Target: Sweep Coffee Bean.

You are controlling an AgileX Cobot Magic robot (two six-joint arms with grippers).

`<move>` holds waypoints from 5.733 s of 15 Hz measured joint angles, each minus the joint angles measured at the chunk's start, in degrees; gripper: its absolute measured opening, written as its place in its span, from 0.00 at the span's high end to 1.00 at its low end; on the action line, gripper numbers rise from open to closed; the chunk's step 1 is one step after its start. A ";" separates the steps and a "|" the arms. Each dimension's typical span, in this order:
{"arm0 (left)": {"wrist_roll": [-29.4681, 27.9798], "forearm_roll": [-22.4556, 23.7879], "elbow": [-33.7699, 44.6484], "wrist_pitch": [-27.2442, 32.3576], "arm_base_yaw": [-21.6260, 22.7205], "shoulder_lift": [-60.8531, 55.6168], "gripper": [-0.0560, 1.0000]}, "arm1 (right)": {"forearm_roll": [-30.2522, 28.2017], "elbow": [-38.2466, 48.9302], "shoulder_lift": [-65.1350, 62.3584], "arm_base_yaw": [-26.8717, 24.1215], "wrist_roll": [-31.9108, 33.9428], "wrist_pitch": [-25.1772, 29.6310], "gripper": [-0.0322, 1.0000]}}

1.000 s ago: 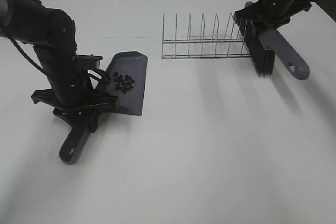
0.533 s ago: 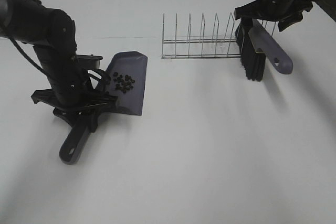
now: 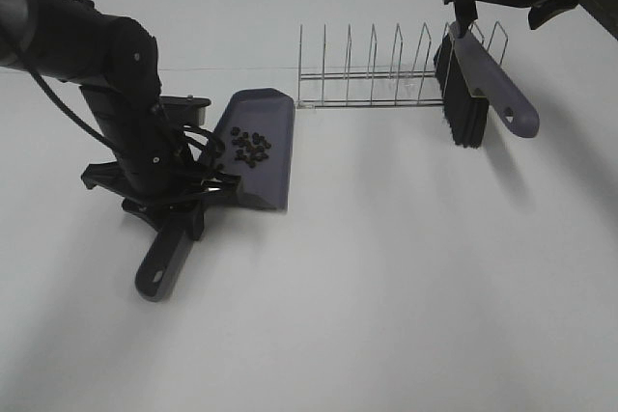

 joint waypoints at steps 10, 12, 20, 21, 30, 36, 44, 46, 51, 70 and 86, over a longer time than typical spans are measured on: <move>-5.33 -2.46 0.11 3.72 -0.80 -0.63 0.41 | 1.26 0.00 -3.61 0.00 0.00 11.12 0.21; -5.44 -2.52 0.11 4.64 -0.80 -2.52 0.36 | 2.12 0.00 -6.19 0.00 -0.11 12.95 0.21; -3.95 3.50 0.17 11.23 -0.80 -32.14 0.36 | 11.34 3.84 -18.22 0.06 -4.98 17.48 0.21; -3.72 4.64 0.17 12.95 -0.80 -37.01 0.36 | 12.09 7.22 -20.63 0.06 -5.39 17.48 0.21; 0.40 7.05 18.51 24.24 -0.80 -67.09 0.36 | 14.61 51.17 -53.17 0.06 -7.91 17.59 0.21; 3.95 6.99 36.38 23.84 -0.80 -85.37 0.36 | 17.19 69.73 -75.63 0.06 -7.91 16.50 0.21; 10.03 4.58 47.84 15.30 -0.80 -110.35 0.36 | 19.65 85.54 -117.34 0.06 -18.56 10.20 0.21; 13.01 2.69 47.84 15.24 -0.80 -110.35 0.36 | 20.51 85.89 -122.10 0.06 -19.71 9.63 0.21; 15.58 1.83 48.07 15.18 -0.80 -110.35 0.36 | 21.20 86.17 -127.48 0.06 -20.17 9.57 0.21; 15.70 3.04 48.07 15.18 0.74 -110.35 0.36 | 21.20 86.17 -127.48 0.06 -20.17 9.57 0.21; 15.76 3.21 48.07 15.07 25.90 -122.61 0.36 | 21.26 86.17 -130.23 -8.48 -20.11 9.45 0.21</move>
